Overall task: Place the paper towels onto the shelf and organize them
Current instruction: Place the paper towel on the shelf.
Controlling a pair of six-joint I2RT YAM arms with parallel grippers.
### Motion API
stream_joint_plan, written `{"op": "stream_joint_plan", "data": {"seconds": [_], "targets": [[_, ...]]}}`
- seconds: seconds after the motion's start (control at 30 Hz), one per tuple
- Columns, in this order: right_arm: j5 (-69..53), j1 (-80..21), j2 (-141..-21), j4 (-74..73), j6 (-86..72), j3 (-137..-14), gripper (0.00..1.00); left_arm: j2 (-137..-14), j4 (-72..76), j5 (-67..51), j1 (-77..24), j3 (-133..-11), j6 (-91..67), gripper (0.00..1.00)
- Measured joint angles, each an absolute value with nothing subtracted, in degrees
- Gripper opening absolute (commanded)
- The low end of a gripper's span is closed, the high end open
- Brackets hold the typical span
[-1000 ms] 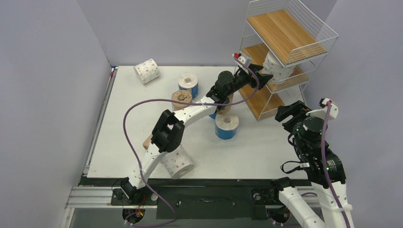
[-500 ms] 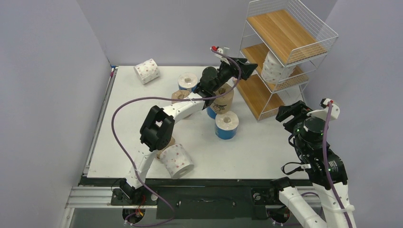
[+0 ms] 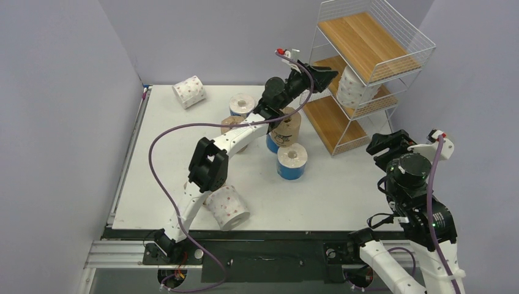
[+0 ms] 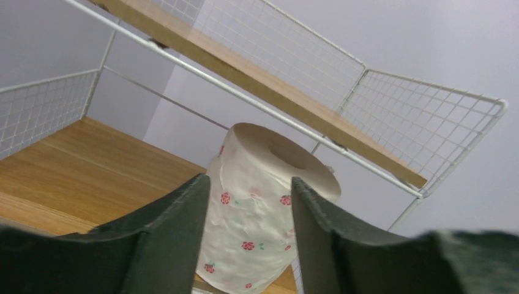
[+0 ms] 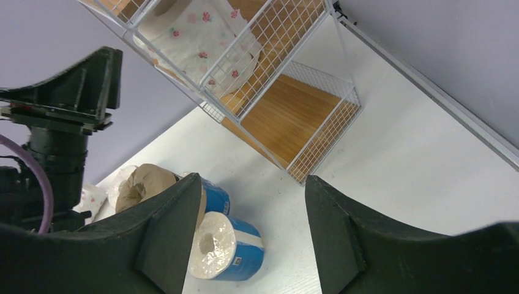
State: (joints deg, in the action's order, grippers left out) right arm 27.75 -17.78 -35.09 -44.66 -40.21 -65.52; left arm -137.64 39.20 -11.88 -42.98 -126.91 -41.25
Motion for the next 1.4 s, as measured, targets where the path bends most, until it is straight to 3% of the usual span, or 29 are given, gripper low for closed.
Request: {"op": "stream_joint_plan", "data": {"seconds": [0.17,0.57,1.27,1.33,1.4], "targets": [[30.5,-18.8,-34.6,-44.6,-41.0,-66.4,0.50,-142.0,34.8,-12.7,-43.8,-132.3,-41.4,0.34],[31.3,-18.9,-34.4,-44.2,-41.5,-66.7,0.49,-146.4,29.7,-12.8,-44.7,-137.5,-41.3,0.30],[31.2,-18.9,-34.4,-42.9,-41.7,-65.4,0.50,-150.0,30.2,-13.1,-48.0,-141.6,-41.4,0.35],[31.2,-18.9,-34.4,-42.9,-41.7,-65.2,0.50,-150.0,30.2,-13.4,-48.0,-141.7,-41.5,0.37],[31.2,-18.9,-34.4,-42.9,-41.7,-65.0,0.50,-150.0,30.2,-13.6,-47.9,-141.7,-41.6,0.47]]}}
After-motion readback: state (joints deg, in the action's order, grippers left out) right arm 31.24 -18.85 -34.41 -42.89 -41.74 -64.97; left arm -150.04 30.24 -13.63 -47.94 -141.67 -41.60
